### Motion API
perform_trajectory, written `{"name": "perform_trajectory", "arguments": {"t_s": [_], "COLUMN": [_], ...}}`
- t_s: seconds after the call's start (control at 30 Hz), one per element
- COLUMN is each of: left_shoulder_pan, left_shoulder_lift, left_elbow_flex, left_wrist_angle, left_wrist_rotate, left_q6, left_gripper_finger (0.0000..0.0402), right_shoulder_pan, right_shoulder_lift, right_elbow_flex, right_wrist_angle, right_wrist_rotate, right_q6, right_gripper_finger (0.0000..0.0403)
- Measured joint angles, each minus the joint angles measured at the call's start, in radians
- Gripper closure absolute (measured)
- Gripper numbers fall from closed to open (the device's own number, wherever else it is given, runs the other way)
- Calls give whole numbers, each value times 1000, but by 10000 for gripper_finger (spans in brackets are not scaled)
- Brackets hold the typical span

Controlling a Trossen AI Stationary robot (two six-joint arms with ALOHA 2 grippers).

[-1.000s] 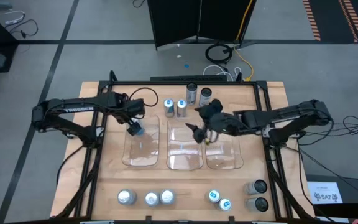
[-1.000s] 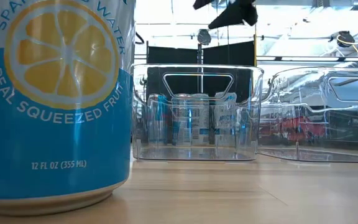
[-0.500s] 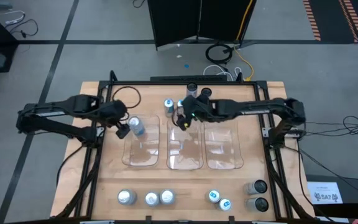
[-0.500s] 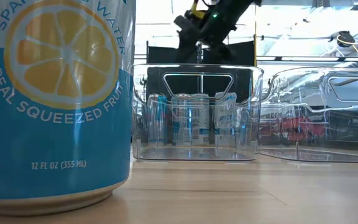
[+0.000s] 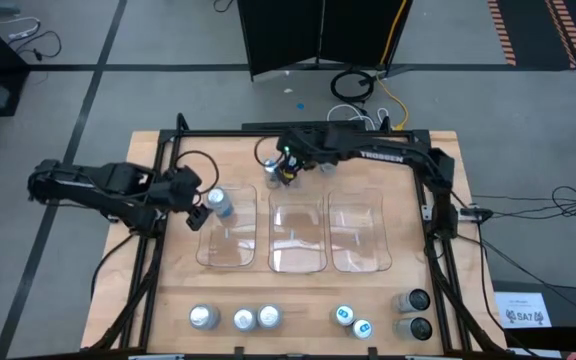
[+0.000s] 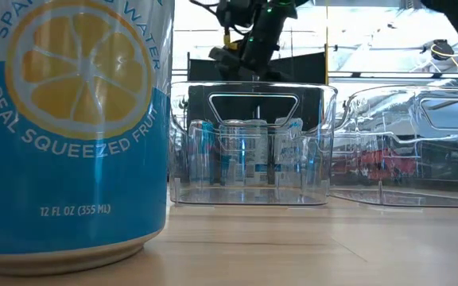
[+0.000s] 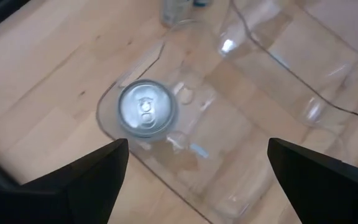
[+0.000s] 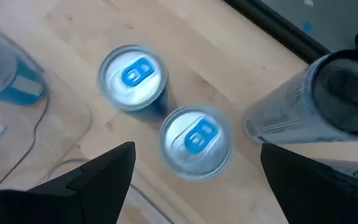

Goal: Sort soda cans
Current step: Put the top right blue soda can into the middle transparent bin

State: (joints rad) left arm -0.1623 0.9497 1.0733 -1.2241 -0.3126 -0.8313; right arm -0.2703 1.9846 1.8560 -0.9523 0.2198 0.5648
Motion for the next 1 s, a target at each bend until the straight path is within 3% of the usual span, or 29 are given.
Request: {"name": "perform_trajectory", "arguments": {"t_s": [0.23, 1.0], "left_shoulder_pan": [-53, -155], "left_shoulder_lift": [11, 89], "left_elbow_flex": [0, -1], "left_wrist_angle": [49, 59], "left_wrist_rotate": [-34, -93], "left_q6": [-2, -30], "left_gripper_finger": [9, 9], "right_shoulder_pan": [-49, -67], "right_shoulder_lift": [91, 145], "right_elbow_flex": [130, 132], "right_wrist_angle": [-126, -80], "right_wrist_rotate": [-68, -91], "right_q6": [14, 8], "right_gripper_finger": [64, 64]}}
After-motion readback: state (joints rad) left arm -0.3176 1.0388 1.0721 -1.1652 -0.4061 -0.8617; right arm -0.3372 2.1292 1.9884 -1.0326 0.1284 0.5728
